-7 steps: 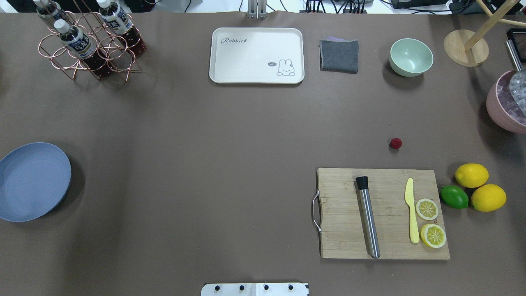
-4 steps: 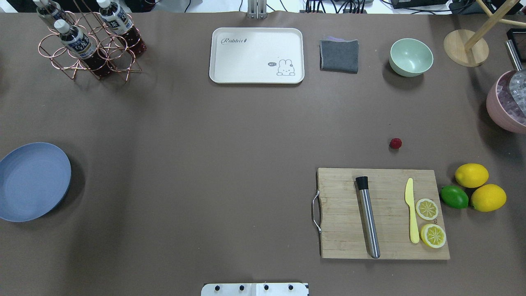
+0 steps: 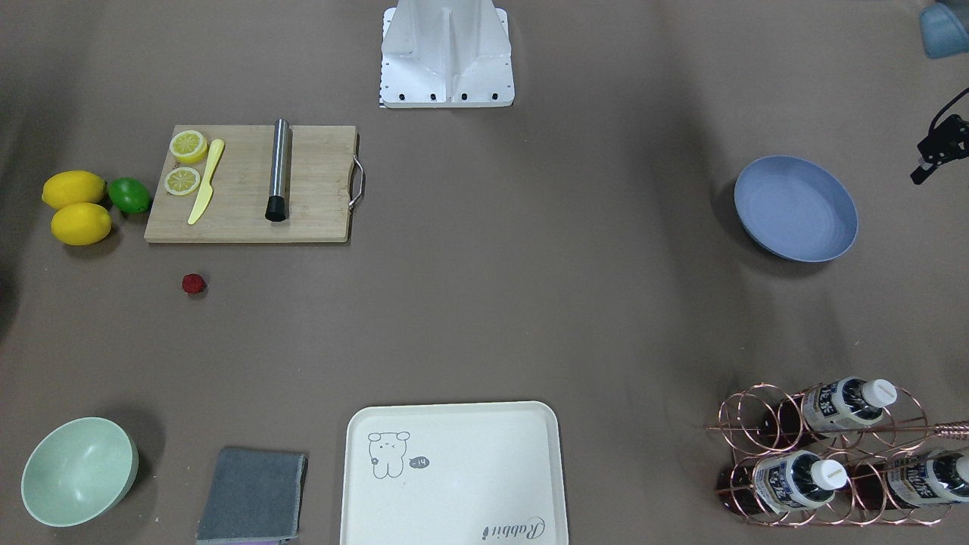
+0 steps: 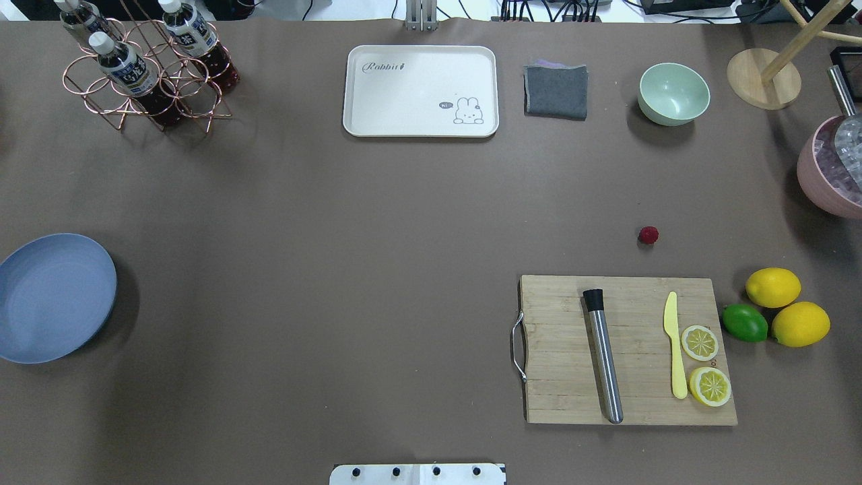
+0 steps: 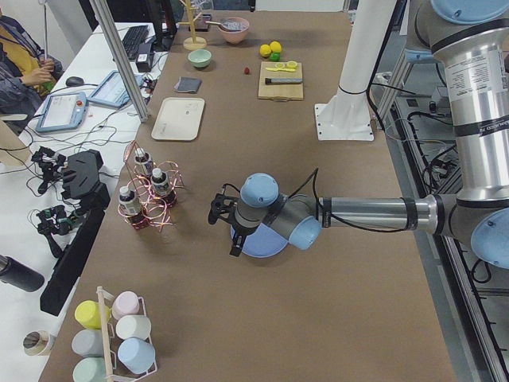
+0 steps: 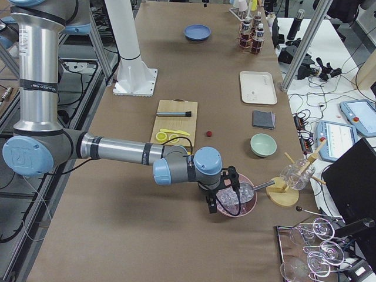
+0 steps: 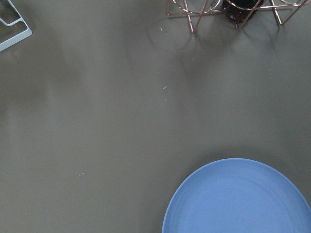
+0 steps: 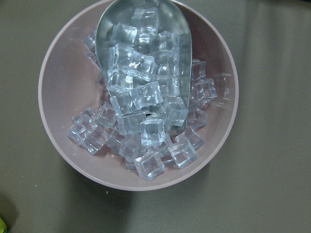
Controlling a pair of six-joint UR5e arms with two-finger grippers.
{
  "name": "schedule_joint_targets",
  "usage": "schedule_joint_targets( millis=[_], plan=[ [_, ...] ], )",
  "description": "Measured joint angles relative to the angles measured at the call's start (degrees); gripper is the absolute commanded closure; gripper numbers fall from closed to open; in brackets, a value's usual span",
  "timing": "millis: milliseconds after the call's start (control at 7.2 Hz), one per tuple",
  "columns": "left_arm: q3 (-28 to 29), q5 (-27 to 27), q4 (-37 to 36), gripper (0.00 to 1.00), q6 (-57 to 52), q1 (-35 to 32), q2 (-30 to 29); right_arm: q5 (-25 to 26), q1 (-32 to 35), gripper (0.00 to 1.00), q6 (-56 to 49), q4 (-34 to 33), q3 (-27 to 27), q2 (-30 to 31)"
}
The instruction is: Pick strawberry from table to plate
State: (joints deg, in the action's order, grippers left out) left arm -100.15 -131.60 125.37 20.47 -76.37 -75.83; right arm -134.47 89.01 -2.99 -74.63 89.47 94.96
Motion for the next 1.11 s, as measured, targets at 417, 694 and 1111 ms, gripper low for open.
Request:
schedule_joint_targets(
  millis=[417, 694, 1111],
  plan=[
    [7.8, 3.8, 5.8, 0.08, 5.2, 5.6, -1.3, -0.1, 0.0, 0.0, 0.1, 0.0, 0.5, 0.4],
    [11.1, 3.3, 10.3, 0.16, 10.5, 8.5, -1.9, -0.1, 0.0, 0.0, 0.0, 0.0, 0.6, 0.4],
    [14.5, 3.1, 17.7, 0.25, 15.6, 13.1, -2.0, -0.1, -0.1, 0.0, -0.5, 0.1, 0.8, 0.3]
  ],
)
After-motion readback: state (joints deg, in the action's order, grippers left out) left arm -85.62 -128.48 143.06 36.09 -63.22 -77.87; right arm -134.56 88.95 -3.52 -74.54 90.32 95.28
